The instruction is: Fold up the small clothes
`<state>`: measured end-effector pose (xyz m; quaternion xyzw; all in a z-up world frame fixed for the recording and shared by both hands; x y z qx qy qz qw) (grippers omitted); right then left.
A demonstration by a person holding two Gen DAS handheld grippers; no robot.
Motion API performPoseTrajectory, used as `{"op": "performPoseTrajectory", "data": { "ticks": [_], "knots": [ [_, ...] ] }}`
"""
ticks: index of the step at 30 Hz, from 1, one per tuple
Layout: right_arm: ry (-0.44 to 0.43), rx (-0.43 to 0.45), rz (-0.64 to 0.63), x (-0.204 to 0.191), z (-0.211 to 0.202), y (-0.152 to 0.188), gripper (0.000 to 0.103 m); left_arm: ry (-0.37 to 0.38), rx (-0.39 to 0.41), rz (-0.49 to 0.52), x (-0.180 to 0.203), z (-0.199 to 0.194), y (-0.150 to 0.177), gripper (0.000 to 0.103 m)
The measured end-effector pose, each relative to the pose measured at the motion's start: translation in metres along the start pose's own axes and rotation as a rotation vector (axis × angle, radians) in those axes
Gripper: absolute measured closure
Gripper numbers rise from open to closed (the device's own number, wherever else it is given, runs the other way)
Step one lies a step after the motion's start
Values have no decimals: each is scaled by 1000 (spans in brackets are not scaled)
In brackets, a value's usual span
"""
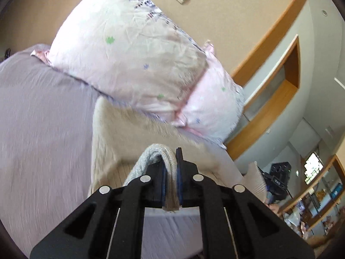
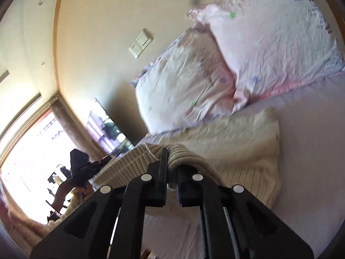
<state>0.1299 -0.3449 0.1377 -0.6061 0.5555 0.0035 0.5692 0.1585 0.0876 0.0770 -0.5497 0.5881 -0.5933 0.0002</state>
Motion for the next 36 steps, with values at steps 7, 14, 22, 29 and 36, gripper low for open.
{"op": "performPoseTrajectory", "data": {
  "ticks": [7,14,22,29,36],
  "knots": [
    [356,-20,273,128,138,-71,95,-262,-66,-177,-104,134,-67,96],
    [456,14,235,145,142,-60,11,-207,-70,-230,-113,113,-60,13],
    [295,95,210,128,119,-70,2,-219,-251,-356,-143,82,-11,51],
    [236,77,260,119,118,-68,2,-113,-230,-441,-129,95,11,70],
    [193,148,274,112,90,-84,2,93,-141,-379,-33,121,-22,83]
  ]
}}
Point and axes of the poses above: each gripper's, at about its wrist camera, not at the fingertips, and z roughly the way its jaws point, x to its right, y to its underside, the point moved 9 cm from there along z, roughly the way its jaws point, and after that the axes turned 4 degrees about y, right-handed, at the moved point
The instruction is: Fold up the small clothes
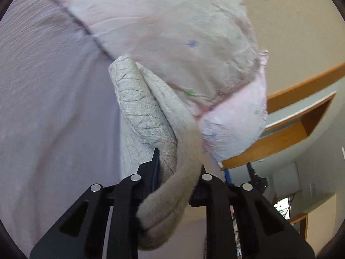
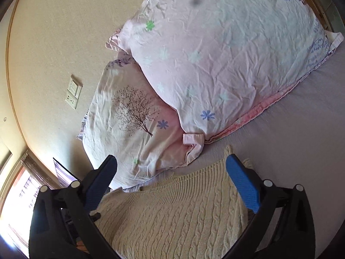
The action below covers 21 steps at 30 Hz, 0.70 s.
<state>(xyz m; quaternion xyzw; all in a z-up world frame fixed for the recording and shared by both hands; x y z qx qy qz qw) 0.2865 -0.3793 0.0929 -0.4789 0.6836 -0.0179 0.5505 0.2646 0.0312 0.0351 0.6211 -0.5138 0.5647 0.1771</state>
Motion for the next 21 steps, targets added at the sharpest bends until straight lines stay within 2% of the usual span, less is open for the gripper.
{"op": "performPoseTrajectory", "data": {
  "ticks": [2,5,7,9,10,11,12,13,14,15,17,19,21],
  "knots": [
    [15,34,-24,0,-11,-9,2,120,-46,61,50,32,11,83],
    [76,71,-86,7,-24,-20,2,275,-176,86,105,109,50,83],
    [112,64,-108,17,-27,-25,2,322,-306,38,118,171,82,82],
    [111,25,-63,31,-26,-27,2,326,-452,-35,120,220,111,82],
    [93,-4,-30,38,-25,-26,2,360,-480,-77,122,228,117,82],
    [83,-32,-4,43,-24,-26,2,387,-474,-88,126,227,117,81],
    [77,-63,17,48,-23,-25,2,396,-448,-55,130,218,112,64],
    [81,-101,31,52,-21,-21,2,381,-403,-5,132,205,103,36],
    [96,-147,44,57,-18,-17,2,338,-337,46,129,190,91,25],
    [120,-202,54,63,-14,-9,2,264,-264,94,122,175,77,18],
    [144,-332,76,70,0,11,2,60,-175,196,97,148,51,18],
    [123,-445,109,70,13,33,2,-148,-136,241,66,133,36,18],
    [89,-505,105,64,20,47,2,-235,-178,230,41,132,36,18]
  ]
}}
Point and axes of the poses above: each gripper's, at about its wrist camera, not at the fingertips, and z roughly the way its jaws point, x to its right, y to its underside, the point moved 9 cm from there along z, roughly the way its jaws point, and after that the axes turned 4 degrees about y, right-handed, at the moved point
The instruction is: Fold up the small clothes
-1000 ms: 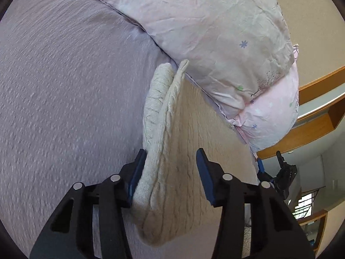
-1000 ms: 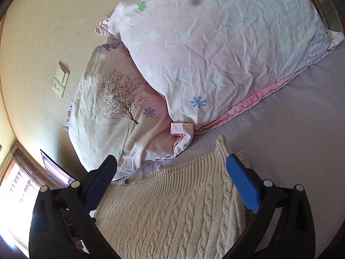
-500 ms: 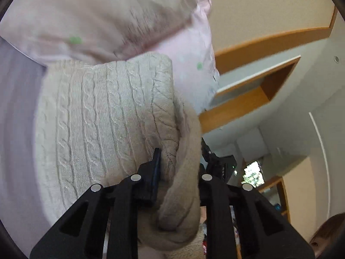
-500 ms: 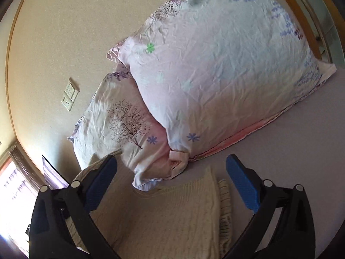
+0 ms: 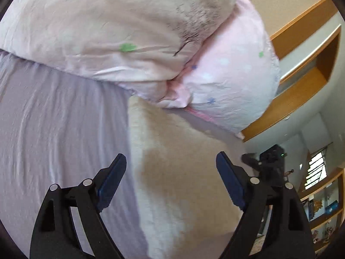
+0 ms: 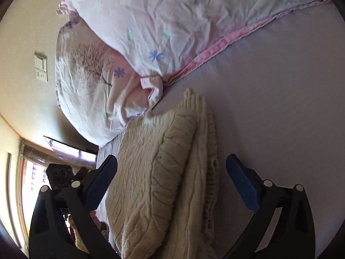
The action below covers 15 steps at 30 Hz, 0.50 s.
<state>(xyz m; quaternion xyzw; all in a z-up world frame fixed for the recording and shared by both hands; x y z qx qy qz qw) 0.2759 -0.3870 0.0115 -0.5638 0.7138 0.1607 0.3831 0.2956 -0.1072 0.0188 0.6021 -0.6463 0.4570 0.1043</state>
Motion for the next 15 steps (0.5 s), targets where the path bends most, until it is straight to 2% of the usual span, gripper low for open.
{"op": "performPoseTrajectory", "data": {
  "ticks": [3,5,6,7,8,9,10,12,13,14,15],
  "knots": [
    [42,-37,-29,-1,11,9,6,-17,-95,-13,-16,19,19,18],
    [49,-29,-45,-1,15,11,24,-20,-125,-1,-15,32,26,18],
    [67,-32,-37,3,18,13,40,-11,-110,10,-12,35,27,18],
    [65,-20,-27,5,18,13,53,5,-106,16,-9,37,28,22],
    [21,-24,-4,4,19,15,59,37,-128,0,-6,38,34,27],
    [-10,-23,9,1,19,16,62,40,-109,-12,-6,39,34,34],
    [-24,-14,15,-2,19,17,64,51,-108,-8,-6,36,35,48],
    [-83,-9,24,-13,17,21,66,107,-109,-8,-7,15,33,65],
    [-145,-22,22,-24,18,26,67,136,-119,-1,-12,-9,37,67],
    [-197,-45,20,-35,22,31,67,133,-115,26,-10,-24,37,67],
    [-233,-71,13,-46,28,36,67,97,-95,82,-11,-42,36,67]
  ]
}}
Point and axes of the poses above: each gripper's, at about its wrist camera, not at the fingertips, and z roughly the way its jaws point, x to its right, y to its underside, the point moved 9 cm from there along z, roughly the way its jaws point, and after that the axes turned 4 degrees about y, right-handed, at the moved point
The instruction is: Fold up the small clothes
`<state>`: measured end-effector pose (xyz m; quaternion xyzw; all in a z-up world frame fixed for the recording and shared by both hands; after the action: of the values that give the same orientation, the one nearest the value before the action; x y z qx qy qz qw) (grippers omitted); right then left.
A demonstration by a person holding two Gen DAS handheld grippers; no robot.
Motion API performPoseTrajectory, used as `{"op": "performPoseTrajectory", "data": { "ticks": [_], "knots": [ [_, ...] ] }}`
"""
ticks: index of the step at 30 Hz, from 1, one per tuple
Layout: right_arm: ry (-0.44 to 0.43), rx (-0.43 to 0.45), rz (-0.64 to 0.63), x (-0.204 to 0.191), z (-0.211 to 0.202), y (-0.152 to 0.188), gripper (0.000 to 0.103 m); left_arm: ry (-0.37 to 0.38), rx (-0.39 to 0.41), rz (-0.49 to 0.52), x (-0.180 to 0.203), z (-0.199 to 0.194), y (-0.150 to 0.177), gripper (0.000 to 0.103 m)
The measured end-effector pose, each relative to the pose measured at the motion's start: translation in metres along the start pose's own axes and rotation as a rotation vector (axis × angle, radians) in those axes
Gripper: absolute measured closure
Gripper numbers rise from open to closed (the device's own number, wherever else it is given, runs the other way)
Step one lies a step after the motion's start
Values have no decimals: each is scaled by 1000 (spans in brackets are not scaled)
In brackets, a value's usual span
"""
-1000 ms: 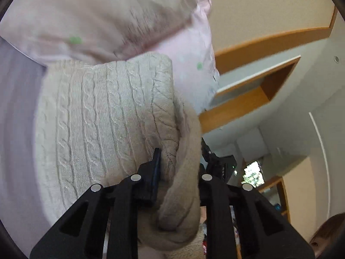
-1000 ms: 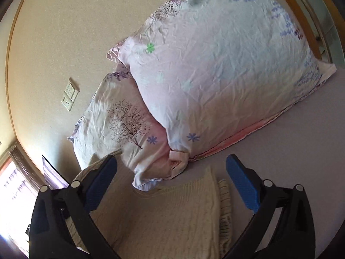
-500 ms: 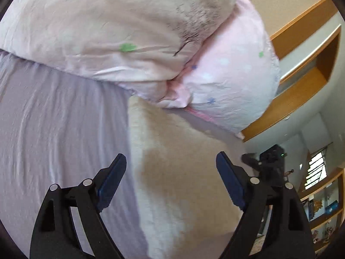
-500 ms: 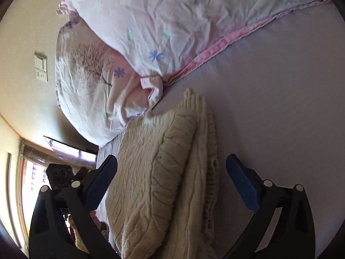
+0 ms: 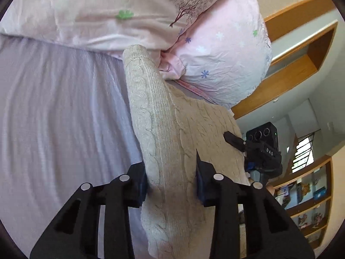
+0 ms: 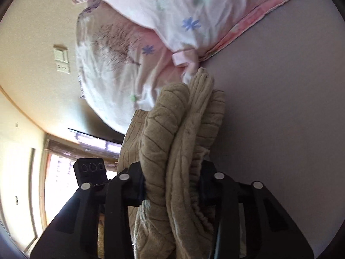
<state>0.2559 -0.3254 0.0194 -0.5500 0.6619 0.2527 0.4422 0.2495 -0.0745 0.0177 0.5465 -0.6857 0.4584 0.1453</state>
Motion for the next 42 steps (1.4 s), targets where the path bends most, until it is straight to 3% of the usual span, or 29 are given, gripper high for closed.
{"op": "performPoseTrajectory", "data": {
  "ticks": [2,3,5,6,7,8,9,10,12,14,15,16,17,20,23,24,26,27,28,29,30,31,34,39,42],
  "knots": [
    [-18,-37,-30,-17,24,6,67,-114,30,82,-7,-27,0,66],
    [13,-40,-58,-21,37,6,64,-165,34,97,-15,-34,-2,63],
    [219,-1,-154,-18,53,0,51,-274,42,96,-37,-38,-7,57],
    [330,45,-193,-14,48,-5,49,-305,44,71,-46,-42,-4,57],
    [372,108,-211,-16,35,-8,48,-298,55,57,-49,-47,-1,56],
    [350,179,-213,-22,18,-8,48,-301,91,71,-47,-56,1,55],
    [302,232,-215,-31,2,-6,47,-329,129,104,-45,-64,2,47],
    [259,238,-218,-40,-7,-1,47,-378,166,144,-42,-73,4,34],
    [246,188,-225,-47,-8,11,49,-451,231,202,-34,-94,10,22],
    [269,126,-221,-45,2,21,56,-487,261,226,-27,-105,20,17],
    [285,105,-217,-43,9,23,66,-490,267,230,-24,-108,26,14],
    [299,98,-218,-41,15,20,91,-486,267,232,-22,-109,32,14],
    [303,76,-210,-44,23,19,93,-488,263,231,-22,-106,36,14],
    [416,194,-182,-30,18,4,95,-513,254,214,-22,-104,52,10],
    [450,209,-128,-19,19,2,94,-501,233,197,-21,-95,68,8],
    [449,210,-140,-21,18,5,93,-522,222,189,-23,-92,72,1],
    [448,222,-156,-30,11,13,84,-549,213,198,-23,-86,79,1],
    [469,238,-167,-35,3,17,62,-547,203,204,-23,-82,82,1],
    [492,265,-185,-40,-12,24,22,-555,189,204,-23,-78,84,1],
    [484,293,-215,-48,-25,32,8,-574,174,200,-24,-75,87,1],
    [487,315,-253,-55,-34,42,2,-598,157,198,-25,-72,89,1],
    [531,330,-283,-57,-44,54,2,-620,138,201,-26,-68,92,1],
    [786,323,-398,-52,-56,88,2,-656,99,221,-28,-57,100,1],
    [749,162,-423,-33,-33,137,2,-701,61,249,-31,-44,108,1],
    [802,111,-442,-25,-13,147,2,-709,32,246,-35,-39,110,1]
  ]
}}
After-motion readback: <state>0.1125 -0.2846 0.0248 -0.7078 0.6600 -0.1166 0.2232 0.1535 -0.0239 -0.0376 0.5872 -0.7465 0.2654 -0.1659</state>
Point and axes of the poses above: each gripper's, at about its wrist camera, not at the fingertips, and z roughly the way its jaws point, x to its right, y to its underside, the point moved 9 cm from there along z, roughly the way its jaws point, and after that the axes turned 4 degrees about y, right-handed, at the moved point
